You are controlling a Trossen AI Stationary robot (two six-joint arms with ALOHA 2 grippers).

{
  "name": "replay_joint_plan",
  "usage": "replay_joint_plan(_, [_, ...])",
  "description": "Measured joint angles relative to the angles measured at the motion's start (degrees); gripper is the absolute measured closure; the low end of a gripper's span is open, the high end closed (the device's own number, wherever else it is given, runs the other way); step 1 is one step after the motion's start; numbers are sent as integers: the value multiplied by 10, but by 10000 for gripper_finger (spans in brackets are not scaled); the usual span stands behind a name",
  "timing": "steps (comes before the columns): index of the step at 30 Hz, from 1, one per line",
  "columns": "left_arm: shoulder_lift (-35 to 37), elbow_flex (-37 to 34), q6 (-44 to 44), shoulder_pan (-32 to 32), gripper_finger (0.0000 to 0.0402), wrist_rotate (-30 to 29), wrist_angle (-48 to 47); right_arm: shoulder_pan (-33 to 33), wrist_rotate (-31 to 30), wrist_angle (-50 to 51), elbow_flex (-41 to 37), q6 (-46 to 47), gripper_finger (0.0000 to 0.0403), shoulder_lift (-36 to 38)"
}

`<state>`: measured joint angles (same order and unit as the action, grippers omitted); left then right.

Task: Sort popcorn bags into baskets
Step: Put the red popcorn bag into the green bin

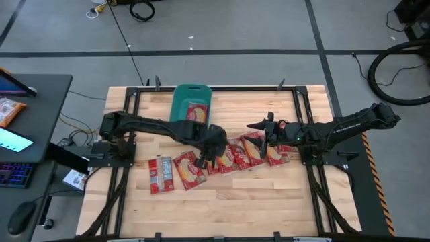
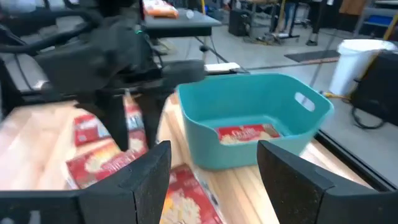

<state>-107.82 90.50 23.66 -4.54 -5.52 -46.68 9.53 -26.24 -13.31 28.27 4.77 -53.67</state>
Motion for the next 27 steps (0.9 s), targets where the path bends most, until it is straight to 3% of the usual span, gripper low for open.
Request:
replay_joint_plan(9, [-87, 0, 72, -29, 237, -78, 2, 9, -33, 1, 0, -4, 160, 0])
replay_joint_plan(18, [-134, 0, 144, -57, 237, -201, 27, 9, -37, 4, 0, -4, 160, 0])
replay_joint_plan(27, [-149, 1, 165, -70, 243, -210, 83, 9, -37, 6, 0, -3, 160, 0])
